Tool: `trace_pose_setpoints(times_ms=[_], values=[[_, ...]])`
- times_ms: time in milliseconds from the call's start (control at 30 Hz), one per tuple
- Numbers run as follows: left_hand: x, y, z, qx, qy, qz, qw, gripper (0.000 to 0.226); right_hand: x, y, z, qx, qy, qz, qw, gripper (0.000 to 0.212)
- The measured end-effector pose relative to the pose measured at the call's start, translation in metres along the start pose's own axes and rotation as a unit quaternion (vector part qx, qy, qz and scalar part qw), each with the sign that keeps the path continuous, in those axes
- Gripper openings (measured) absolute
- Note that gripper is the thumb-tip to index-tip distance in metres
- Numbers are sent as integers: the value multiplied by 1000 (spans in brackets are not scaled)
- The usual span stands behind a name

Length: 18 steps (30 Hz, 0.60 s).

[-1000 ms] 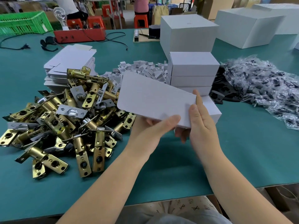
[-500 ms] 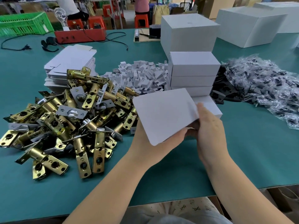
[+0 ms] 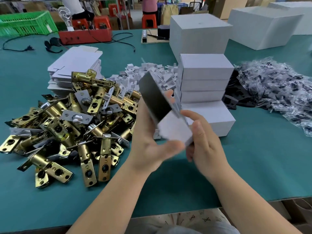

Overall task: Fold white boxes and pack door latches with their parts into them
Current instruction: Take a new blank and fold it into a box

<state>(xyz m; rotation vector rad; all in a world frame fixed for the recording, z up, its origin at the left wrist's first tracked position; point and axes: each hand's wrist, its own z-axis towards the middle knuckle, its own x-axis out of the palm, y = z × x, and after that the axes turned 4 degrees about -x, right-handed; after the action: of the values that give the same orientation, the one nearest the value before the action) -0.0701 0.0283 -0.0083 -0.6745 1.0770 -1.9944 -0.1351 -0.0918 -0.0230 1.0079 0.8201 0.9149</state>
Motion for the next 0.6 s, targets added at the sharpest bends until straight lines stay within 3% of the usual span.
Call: trace_pose_setpoints(times_ms=[67, 167, 267, 400, 500, 600], values=[[-8, -2, 3, 12, -1, 0, 1000, 55, -3, -3, 4, 31, -46, 57, 997, 32], [-14, 0, 7, -31, -37, 71, 996, 27, -7, -6, 8, 19, -113, 10, 993, 35], [-15, 3, 10, -86, -45, 59, 994, 41, -6, -5, 3, -81, -110, -82, 987, 30], [-25, 2, 15, -107, 89, 35, 990, 77, -7, -2, 2, -133, -87, -13, 987, 48], [-26, 2, 14, -165, 198, 11, 966, 73, -12, 1, -1, -116, -30, 86, 989, 59], [-24, 3, 10, -183, 165, 0, 969, 69, -13, 5, 2, -58, -21, 121, 991, 49]])
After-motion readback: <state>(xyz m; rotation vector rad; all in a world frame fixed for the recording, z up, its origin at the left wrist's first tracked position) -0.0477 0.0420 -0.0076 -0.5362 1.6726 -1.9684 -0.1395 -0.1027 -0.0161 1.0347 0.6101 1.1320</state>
